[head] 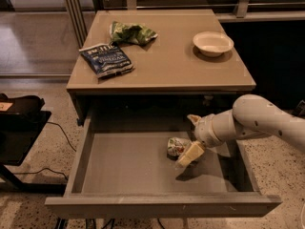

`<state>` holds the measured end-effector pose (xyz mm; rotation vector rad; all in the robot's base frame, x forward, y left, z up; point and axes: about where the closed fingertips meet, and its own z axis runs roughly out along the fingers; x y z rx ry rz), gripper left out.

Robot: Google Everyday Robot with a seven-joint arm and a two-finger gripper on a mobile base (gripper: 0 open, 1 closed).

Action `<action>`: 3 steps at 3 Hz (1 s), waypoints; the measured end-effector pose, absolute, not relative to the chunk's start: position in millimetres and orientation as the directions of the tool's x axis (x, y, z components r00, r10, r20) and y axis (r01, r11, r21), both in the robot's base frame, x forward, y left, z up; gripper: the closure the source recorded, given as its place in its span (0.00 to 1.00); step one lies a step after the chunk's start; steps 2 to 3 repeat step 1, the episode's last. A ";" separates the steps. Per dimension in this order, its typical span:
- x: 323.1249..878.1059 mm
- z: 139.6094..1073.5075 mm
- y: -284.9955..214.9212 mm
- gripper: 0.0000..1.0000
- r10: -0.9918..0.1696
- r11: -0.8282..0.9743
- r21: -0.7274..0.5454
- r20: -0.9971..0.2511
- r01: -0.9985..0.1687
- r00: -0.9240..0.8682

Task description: Place 7up can into top drawer

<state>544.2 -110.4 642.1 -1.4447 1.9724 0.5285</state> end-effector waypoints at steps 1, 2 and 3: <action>544.1 642.1 -110.4 0.00 -0.694 0.318 -0.045 -0.691 -0.947 -0.201; 544.1 642.1 -110.4 0.00 -0.694 0.318 -0.045 -0.691 -0.947 -0.201; 544.1 642.1 -110.4 0.00 -0.694 0.318 -0.045 -0.691 -0.947 -0.201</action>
Offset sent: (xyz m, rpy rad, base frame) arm 0.0000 0.0000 0.0000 0.0000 0.0000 0.0000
